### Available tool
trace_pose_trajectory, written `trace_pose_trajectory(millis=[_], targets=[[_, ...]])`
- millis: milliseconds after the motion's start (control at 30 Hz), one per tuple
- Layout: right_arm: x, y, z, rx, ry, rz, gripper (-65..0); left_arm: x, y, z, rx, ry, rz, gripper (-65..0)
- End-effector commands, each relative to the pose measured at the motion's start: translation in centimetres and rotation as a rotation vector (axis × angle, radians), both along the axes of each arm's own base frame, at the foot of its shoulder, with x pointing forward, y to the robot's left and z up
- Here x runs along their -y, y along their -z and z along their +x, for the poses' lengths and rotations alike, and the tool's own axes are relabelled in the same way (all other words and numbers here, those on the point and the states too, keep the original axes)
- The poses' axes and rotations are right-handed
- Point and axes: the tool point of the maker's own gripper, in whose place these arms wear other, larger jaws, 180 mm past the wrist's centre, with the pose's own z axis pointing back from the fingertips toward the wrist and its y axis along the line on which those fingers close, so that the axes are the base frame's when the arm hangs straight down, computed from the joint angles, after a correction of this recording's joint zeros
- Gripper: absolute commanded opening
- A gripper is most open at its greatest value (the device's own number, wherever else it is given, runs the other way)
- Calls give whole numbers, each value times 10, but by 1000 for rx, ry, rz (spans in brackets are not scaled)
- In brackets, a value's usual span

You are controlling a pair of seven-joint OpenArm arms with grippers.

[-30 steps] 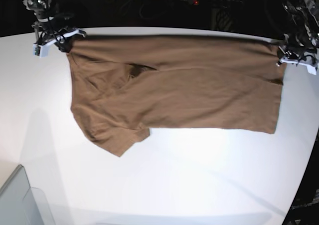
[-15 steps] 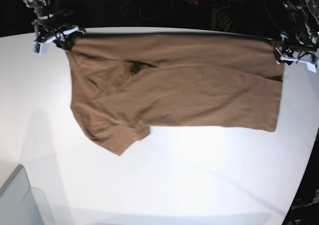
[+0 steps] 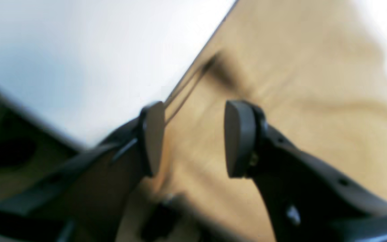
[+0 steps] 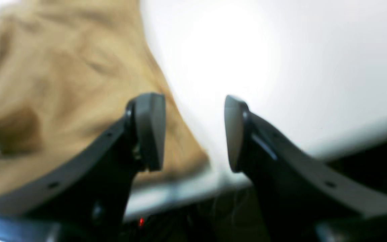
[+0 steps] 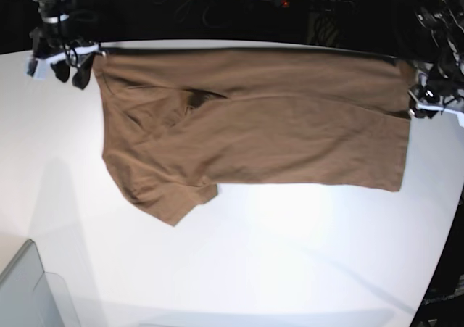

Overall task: Layout the t-shirt on the table in an organized manner, then fold the t-shirt properly
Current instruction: 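Hold the edge with both grippers and drag the shirt taut, then lower both grippers onto the shirt's opposite edge and grasp it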

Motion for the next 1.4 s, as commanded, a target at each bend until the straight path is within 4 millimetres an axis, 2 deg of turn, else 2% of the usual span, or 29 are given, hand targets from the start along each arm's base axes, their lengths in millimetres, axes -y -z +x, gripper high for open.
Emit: trace_pose_trajectory(millis=[0,133,267,333,433,600,800,867,967,1100,1167,1300,1367], targets=[[-2,-13,18,68,-37,-13,-356,-6,-24,21,76,9,36,-366],[-23,-20,68,80,-182,-18,-355,-14,-59,66,192,7,45,-366],[-33,-12,114,43,-236,11,-353,-16,-73,106,236,28,21,-365],[-29,-8,136,31,-241,13,-337,-12,-71,124,215,73,23,-360],[-32,-5,165,30,-263,17,-324,-7,-63,146,224,101,40,-318],[-32,4,197,1,-287,16,-324,-6,-36,166,216,144,212,-282],[-37,25,219,-36,-321,-23,-324,-1,5,172,201,211,382,-266],[-41,29,223,-35,-343,-65,-324,-1,10,176,202,217,396,-266],[-40,41,223,-47,-364,-156,-326,-5,27,175,169,205,387,-266],[-45,62,218,-78,-369,-194,-335,-10,36,179,156,190,386,-266],[-45,73,214,-100,-371,-213,-381,-7,38,184,161,202,397,-266],[-47,90,207,-131,-370,-209,-574,7,44,191,172,260,427,-266],[-46,94,205,-143,-369,-205,-640,10,45,195,179,272,436,-266]])
